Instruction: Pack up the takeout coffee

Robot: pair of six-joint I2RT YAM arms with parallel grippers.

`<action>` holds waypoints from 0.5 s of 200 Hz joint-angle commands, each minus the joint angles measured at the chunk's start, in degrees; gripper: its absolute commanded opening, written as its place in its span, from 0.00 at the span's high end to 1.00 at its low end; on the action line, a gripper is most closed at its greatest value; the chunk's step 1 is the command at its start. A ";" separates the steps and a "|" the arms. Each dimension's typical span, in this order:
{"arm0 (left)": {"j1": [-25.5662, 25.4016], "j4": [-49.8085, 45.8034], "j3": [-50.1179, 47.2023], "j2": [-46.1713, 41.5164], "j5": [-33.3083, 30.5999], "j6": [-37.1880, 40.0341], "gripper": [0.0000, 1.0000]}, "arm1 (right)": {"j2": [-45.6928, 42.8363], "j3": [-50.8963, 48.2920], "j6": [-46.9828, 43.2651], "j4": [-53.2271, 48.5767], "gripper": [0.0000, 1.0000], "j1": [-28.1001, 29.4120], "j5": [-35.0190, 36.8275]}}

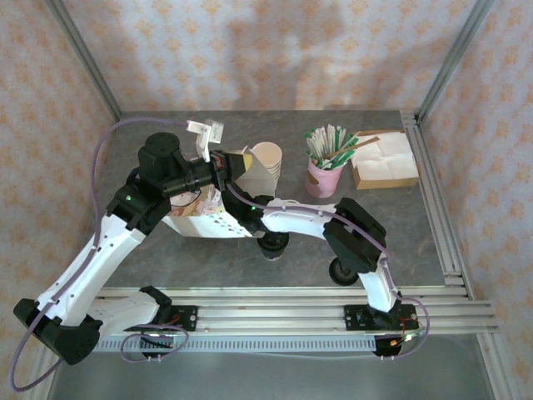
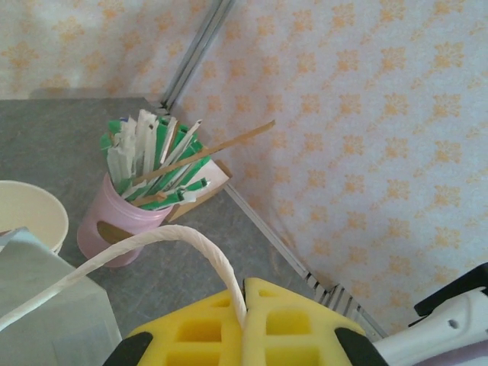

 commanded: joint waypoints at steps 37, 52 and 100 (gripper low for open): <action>-2.19 2.68 2.61 -1.41 1.49 0.26 0.98 | 3.05 2.20 0.52 3.64 0.81 0.19 0.59; -2.38 3.05 2.56 -1.29 1.10 0.25 0.99 | 3.35 2.28 1.31 5.74 0.80 0.25 -0.35; -2.46 0.11 2.94 -1.64 -1.43 3.27 0.99 | 0.11 -1.52 0.41 14.76 0.77 0.32 -1.92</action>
